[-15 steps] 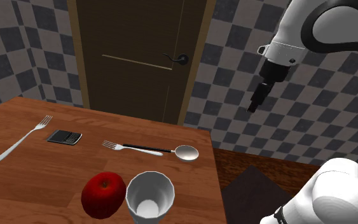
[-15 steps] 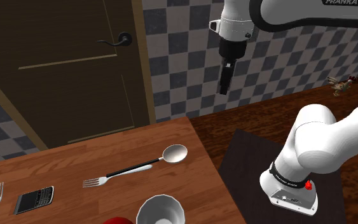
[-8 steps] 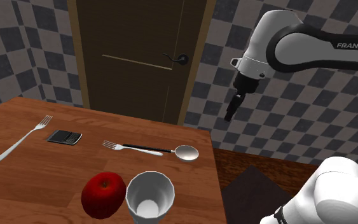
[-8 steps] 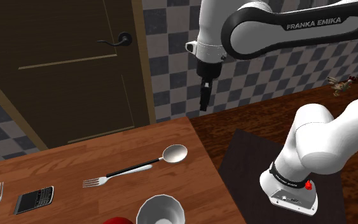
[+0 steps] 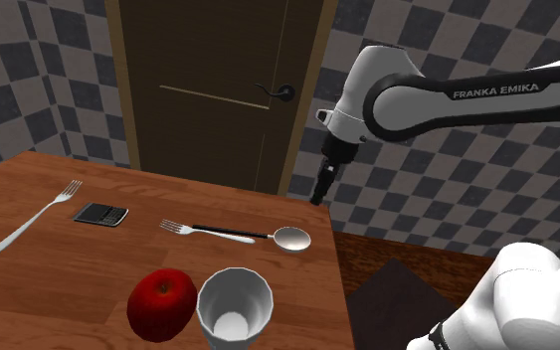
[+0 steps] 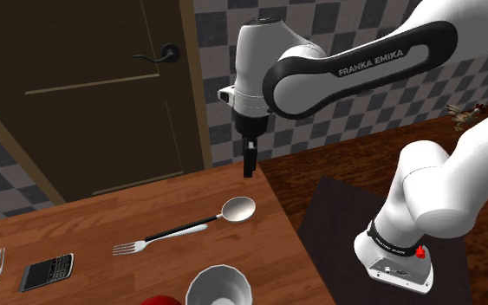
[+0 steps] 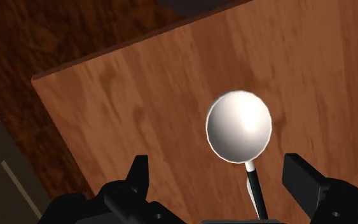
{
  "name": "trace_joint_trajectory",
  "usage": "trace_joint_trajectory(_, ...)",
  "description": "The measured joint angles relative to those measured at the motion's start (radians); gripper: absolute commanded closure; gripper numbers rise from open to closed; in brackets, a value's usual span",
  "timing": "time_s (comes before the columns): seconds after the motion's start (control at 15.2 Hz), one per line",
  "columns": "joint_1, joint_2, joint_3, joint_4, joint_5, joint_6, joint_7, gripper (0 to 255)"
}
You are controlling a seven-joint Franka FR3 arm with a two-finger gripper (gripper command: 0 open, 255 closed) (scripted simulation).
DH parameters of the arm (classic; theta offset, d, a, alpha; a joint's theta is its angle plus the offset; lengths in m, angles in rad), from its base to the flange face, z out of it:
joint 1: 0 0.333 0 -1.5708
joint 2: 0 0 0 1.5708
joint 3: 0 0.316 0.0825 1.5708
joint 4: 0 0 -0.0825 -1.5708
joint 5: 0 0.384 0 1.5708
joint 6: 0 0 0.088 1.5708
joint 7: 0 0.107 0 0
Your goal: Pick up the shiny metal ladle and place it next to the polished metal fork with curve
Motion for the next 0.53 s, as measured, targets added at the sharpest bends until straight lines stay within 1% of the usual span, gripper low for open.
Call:
trace_joint_trajectory(0.26,0.040,0.118,0.015,0.019,0.031,0.114,-0.063,0)
trace_joint_trajectory(0.53,0.080,0.245,0.041,0.074,0.061,0.204,-0.115,0)
